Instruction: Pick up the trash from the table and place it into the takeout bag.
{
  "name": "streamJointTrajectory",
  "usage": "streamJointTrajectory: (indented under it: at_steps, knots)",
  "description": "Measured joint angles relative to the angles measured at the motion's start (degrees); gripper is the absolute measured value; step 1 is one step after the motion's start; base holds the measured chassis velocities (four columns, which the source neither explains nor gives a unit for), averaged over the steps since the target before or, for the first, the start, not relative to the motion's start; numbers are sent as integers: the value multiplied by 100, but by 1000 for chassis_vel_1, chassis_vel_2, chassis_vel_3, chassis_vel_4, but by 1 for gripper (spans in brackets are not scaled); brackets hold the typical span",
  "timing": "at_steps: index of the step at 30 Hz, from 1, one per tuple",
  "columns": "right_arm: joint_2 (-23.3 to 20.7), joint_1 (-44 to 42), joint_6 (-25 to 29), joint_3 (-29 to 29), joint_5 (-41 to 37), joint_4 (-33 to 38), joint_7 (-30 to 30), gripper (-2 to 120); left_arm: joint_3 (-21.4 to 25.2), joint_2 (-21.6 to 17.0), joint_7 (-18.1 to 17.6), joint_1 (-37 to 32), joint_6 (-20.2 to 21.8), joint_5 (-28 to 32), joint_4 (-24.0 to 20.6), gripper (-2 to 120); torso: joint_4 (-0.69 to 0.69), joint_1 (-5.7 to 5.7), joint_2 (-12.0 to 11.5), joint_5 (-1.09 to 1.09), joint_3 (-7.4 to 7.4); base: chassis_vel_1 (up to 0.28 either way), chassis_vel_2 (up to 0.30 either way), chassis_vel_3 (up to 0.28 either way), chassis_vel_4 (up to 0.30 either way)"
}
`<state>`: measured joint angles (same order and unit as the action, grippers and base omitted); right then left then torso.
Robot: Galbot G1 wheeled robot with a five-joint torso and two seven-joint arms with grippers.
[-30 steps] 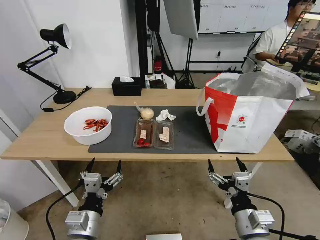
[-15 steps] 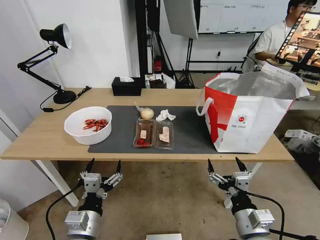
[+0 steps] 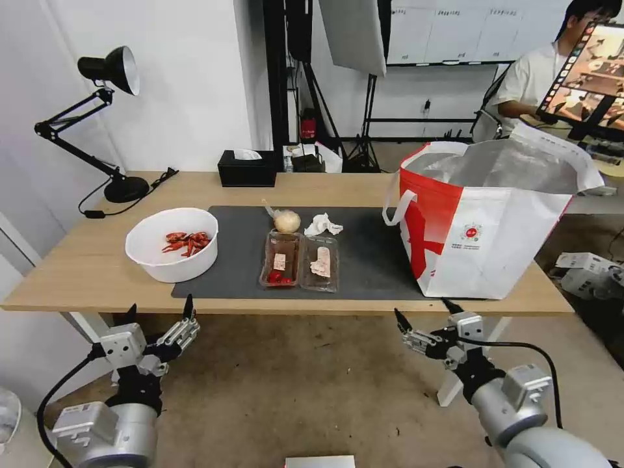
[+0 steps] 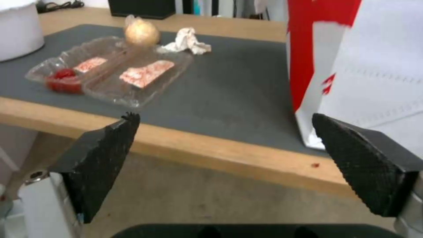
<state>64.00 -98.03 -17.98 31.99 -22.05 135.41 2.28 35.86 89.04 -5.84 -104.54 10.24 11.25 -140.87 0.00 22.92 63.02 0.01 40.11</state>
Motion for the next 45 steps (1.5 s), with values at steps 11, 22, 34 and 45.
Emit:
streamJointTrajectory:
  at_steps: [11,22,34,45]
  knots:
    - [74,61,378,-74,-245,-130,-132,100,-94,-17,35,25,-54,-54,100,100,0,0,0,-1,-1,0,0,0,0]
    - [196,1176,373,-1431,-3223,-501,444,100,-97,-21,9,-12,-90,-103,105,100,2,0,1,-1,-1,0,0,0,0]
    - [532,2746,592,-2649,-5640,-1093,1985,100,-39,-33,3,-110,-93,-116,154,100,0,0,1,-2,0,0,0,0,0]
    - [1424,3817,703,-3229,-6132,-1900,3212,100,100,-39,-35,-133,-35,-83,216,100,1,0,1,-2,0,0,0,0,0]
